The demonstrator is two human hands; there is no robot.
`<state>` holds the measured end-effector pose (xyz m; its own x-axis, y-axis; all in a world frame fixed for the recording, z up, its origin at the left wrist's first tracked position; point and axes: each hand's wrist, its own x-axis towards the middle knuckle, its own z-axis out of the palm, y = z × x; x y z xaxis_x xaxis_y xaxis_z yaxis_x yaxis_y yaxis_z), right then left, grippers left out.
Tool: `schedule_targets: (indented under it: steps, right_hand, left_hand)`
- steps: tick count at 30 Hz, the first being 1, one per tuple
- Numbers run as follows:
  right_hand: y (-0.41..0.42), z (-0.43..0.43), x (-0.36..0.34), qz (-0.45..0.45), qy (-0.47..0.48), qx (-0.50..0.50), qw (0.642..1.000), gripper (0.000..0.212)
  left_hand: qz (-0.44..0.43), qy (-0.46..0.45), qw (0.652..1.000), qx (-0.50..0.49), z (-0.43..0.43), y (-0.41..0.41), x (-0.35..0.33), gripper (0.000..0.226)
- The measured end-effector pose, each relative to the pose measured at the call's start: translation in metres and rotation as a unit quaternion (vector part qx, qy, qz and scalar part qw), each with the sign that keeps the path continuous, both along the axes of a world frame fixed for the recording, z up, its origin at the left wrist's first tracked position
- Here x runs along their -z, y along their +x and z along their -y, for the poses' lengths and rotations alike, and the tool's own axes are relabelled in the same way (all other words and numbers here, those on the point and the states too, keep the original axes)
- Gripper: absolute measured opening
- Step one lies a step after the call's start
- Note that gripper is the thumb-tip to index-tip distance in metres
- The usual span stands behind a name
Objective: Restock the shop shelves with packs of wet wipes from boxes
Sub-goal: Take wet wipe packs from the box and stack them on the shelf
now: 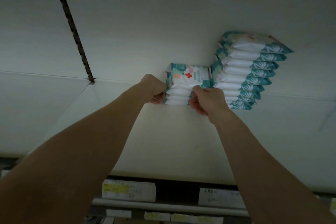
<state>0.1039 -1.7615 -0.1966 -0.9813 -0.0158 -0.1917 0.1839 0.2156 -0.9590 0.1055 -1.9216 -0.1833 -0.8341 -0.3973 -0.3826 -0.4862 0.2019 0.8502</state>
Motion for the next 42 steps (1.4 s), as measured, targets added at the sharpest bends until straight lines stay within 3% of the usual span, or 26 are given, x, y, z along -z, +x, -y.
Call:
schedule_targets:
  steps: [3,10,16,24,26,28,30,35,42]
  right_hand:
    - [0.001,-0.001,0.000,0.000,0.003,0.001,1.000,0.026]
    - [0.000,0.003,-0.001,0.006,-0.010,-0.002,1.000,0.024]
    - [-0.004,0.006,-0.004,0.011,0.004,-0.008,1.000,0.022]
    - [-0.004,0.009,-0.004,0.011,0.024,-0.043,0.999,0.020]
    - [-0.004,0.009,-0.004,0.013,0.024,-0.042,0.999,0.021]
    - [-0.004,0.007,-0.005,0.003,0.037,-0.039,0.999,0.022]
    - [-0.002,0.005,-0.005,-0.027,0.044,-0.031,0.998,0.022]
    - [-0.002,0.011,-0.009,-0.128,0.014,-0.027,0.991,0.018]
    - [-0.006,0.006,-0.004,-0.099,0.076,-0.073,0.990,0.029]
  left_hand:
    - [-0.045,-0.043,0.998,-0.016,0.002,-0.002,-0.007,0.020]
    - [-0.027,0.017,0.999,0.004,-0.012,0.004,-0.009,0.022]
    - [-0.089,-0.073,0.993,-0.008,-0.016,0.002,-0.015,0.026]
    - [-0.019,-0.030,0.999,0.015,-0.010,0.004,-0.019,0.022]
    - [-0.079,-0.111,0.990,0.029,-0.013,-0.002,-0.016,0.027]
    - [-0.123,-0.275,0.951,0.076,-0.020,-0.007,-0.016,0.042]
    - [-0.137,-0.363,0.914,0.119,-0.027,-0.007,-0.019,0.045]
    - [-0.114,-0.384,0.902,0.160,-0.023,-0.013,-0.019,0.042]
    - [-0.120,-0.395,0.896,0.167,-0.021,-0.013,-0.018,0.040]
